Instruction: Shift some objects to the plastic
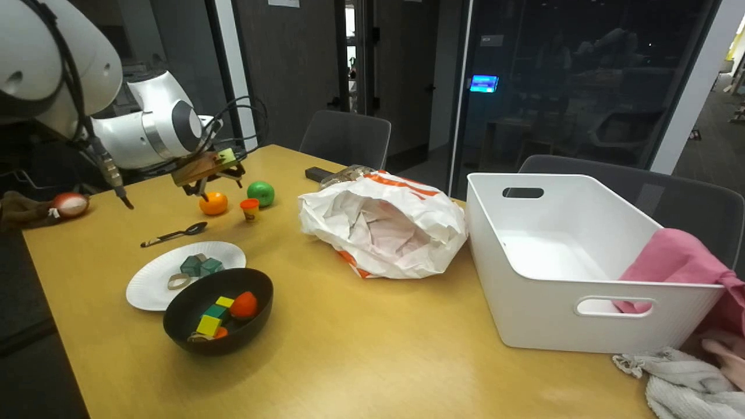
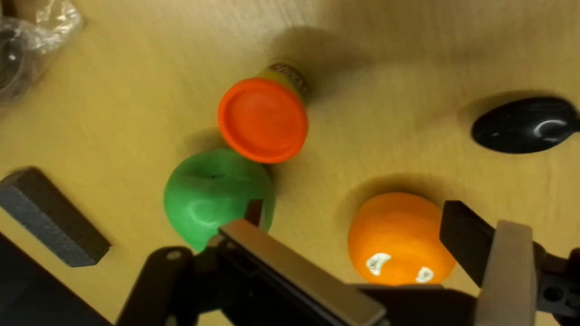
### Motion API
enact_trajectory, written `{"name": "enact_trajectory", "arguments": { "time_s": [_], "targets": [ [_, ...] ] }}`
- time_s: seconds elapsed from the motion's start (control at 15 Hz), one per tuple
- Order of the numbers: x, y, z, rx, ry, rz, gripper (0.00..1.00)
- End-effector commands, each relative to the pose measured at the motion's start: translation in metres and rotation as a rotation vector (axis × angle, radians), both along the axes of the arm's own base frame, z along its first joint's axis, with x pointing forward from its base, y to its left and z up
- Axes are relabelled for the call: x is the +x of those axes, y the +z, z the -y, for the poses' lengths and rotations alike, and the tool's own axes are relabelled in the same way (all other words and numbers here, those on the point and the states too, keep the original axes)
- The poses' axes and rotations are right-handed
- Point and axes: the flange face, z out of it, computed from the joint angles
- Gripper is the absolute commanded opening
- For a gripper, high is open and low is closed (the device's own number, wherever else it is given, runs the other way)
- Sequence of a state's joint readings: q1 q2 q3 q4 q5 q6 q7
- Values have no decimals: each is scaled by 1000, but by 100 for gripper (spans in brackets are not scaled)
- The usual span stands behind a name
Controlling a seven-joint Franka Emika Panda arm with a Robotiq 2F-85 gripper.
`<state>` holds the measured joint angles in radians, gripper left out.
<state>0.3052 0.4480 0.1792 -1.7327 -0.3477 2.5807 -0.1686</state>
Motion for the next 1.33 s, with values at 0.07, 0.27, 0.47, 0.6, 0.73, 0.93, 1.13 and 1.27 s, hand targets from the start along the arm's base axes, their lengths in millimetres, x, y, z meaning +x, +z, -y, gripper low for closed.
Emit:
{"name": "enact_trajectory", "arguments": {
  "time_s": [0.07,0.27,0.47,0.6,0.73,0.93,1.13,1.27],
  "targets": [
    [46,5,8,5,-88,46,100],
    [59,-4,24,-3,-150,28,100],
    [65,-12,38,-12,-240,-16,100],
    [61,-17,39,6,-279,-76,100],
    [58,-20,39,30,-318,-140,100],
    [56,-26,41,73,-361,-215,100],
    [60,-31,51,98,-363,-223,75],
    [64,-32,58,120,-355,-217,68]
  ]
}}
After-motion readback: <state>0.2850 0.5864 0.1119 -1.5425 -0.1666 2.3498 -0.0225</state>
